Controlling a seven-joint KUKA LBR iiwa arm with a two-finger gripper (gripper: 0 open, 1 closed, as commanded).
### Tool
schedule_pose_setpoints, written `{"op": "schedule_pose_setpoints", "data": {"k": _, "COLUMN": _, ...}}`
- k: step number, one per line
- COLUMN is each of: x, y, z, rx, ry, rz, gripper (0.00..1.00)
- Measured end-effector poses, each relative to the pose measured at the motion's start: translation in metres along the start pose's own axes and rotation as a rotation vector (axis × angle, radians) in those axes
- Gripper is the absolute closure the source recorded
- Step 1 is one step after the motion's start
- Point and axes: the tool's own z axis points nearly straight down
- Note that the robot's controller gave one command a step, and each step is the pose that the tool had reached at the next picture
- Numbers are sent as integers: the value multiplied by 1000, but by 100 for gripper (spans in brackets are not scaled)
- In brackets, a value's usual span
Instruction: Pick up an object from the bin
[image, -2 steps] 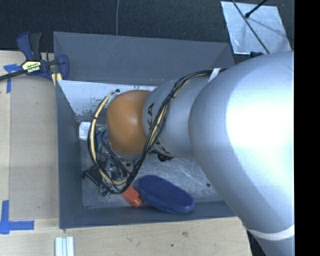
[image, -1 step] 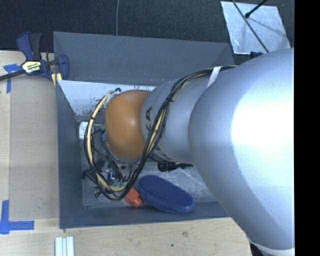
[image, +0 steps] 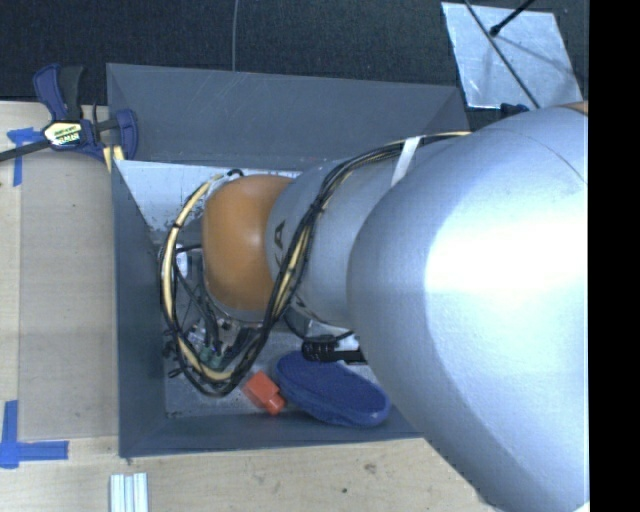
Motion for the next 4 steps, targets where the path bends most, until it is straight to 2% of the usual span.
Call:
{"op": "schedule_pose_setpoints", "data": {"k": 1, "x": 0, "y": -5, "z": 34, "rx": 6, "ry": 4, "rz": 282, "gripper": 0}}
{"op": "schedule_pose_setpoints", "data": {"k": 2, "x": -1, "y": -6, "z": 34, "rx": 6, "ry": 3, "rz": 280, "gripper": 0}}
{"op": "schedule_pose_setpoints", "data": {"k": 3, "x": -1, "y": -5, "z": 33, "rx": 4, "ry": 2, "rz": 281, "gripper": 100}}
{"op": "schedule_pose_setpoints", "data": {"k": 4, "x": -4, "y": -4, "z": -41, "rx": -4, "ry": -2, "rz": 278, "gripper": 100}}
